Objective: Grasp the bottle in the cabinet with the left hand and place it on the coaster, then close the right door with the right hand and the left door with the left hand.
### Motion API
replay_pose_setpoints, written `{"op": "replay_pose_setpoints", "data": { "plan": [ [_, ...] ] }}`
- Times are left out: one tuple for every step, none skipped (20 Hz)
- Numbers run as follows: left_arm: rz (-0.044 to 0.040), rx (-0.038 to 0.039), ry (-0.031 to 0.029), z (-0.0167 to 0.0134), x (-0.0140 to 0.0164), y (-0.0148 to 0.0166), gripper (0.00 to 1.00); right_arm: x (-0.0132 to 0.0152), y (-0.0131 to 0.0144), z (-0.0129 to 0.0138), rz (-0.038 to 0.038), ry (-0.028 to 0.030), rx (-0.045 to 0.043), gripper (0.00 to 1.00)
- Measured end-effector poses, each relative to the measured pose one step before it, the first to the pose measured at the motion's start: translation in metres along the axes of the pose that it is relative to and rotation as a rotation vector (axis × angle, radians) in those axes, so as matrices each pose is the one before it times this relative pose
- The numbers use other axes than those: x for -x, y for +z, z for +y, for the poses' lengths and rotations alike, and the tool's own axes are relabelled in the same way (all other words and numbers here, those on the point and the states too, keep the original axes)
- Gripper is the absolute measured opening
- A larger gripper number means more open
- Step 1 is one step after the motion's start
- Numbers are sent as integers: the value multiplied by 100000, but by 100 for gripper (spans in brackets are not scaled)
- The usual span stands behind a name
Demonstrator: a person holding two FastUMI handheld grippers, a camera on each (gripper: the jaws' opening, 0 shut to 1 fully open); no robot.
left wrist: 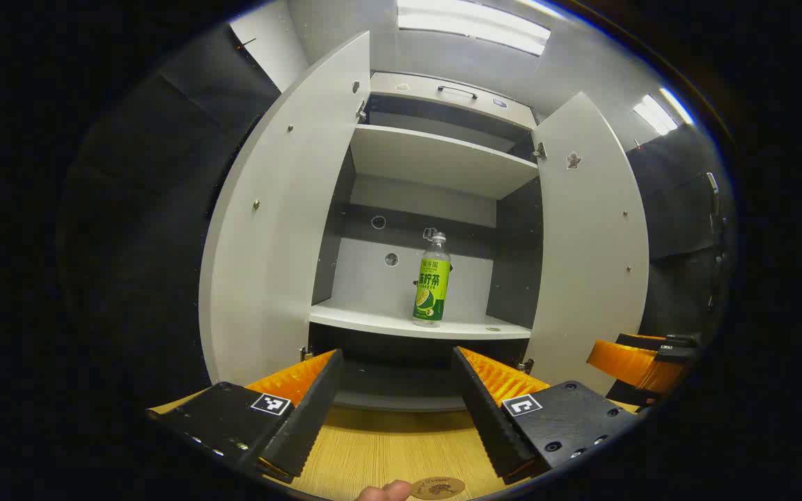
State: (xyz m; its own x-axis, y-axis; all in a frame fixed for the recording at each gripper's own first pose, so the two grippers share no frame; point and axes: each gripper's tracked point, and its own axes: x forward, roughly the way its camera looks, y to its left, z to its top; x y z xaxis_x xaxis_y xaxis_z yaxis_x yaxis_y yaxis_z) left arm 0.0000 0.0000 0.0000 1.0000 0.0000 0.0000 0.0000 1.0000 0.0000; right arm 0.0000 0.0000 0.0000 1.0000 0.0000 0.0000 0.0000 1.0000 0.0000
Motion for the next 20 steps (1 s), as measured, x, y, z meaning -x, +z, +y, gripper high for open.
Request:
{"op": "replay_pose_setpoints", "data": {
  "plan": [
    [328, 173, 13, 82, -90, -105, 94, -84, -2, -50, 238, -72, -69, 85],
    [30, 114, 119, -65, 155, -23, 94, -7, 63, 106, -1, 63, 14, 85],
    [-27, 145, -24, 67, -24, 3, 94, -33, 115, -34, -199, -89, 78, 85],
    [-28, 111, -237, -69, 13, -21, 94, 38, -16, -15, -7, -256, 288, 85],
    [55, 30, -124, -31, -39, 38, 94, 48, -1, 40, -22, -82, 387, 85],
    [-11, -80, -113, -29, -54, -16, 94, -15, 8, 75, -297, -51, 263, 85],
    [-20, -126, -109, -1, -54, -9, 94, 13, 54, 27, -61, -207, 129, 85],
    [97, 1, -139, -71, -74, -5, 94, -14, -45, 63, 2, -34, -20, 85],
    [223, 129, -110, 23, -43, -60, 94, 0, 31, 26, 184, 75, -82, 85],
    [117, 236, 52, -36, -19, 2, 94, -42, -56, -60, -99, -41, -156, 85],
    [35, 188, -93, 137, 44, 15, 94, -65, -13, -48, 80, -2, -133, 85],
    [117, 35, -30, -13, 15, -109, 94, -18, -63, -12, 88, -38, -132, 85],
    [-1, 3, 84, 61, -14, 30, 94, -83, 27, -24, 121, -6, -101, 85],
    [55, 15, 68, -22, -5, 34, 95, -14, 50, 46, -51, -63, 23, 85],
    [110, 90, -6, 92, -12, 23, 95, 27, 48, 3, -1, -127, 109, 85],
    [23, 92, 30, 34, -40, -46, 94, -33, 2, -5, -328, -3, 81, 85],
    [33, 81, -121, -11, -30, 67, 94, 58, 79, -9, -292, 27, 112, 85],
    [-46, 74, -132, 0, -49, 3, 94, 15, 57, 27, -202, -78, 77, 85],
    [-57, -31, -133, -28, -54, -2, 94, -27, 9, 63, 150, 34, 43, 85],
    [-64, -76, -27, 15, 0, 80, 94, -25, 35, 47, 15, 115, -63, 85]
  ]
}}
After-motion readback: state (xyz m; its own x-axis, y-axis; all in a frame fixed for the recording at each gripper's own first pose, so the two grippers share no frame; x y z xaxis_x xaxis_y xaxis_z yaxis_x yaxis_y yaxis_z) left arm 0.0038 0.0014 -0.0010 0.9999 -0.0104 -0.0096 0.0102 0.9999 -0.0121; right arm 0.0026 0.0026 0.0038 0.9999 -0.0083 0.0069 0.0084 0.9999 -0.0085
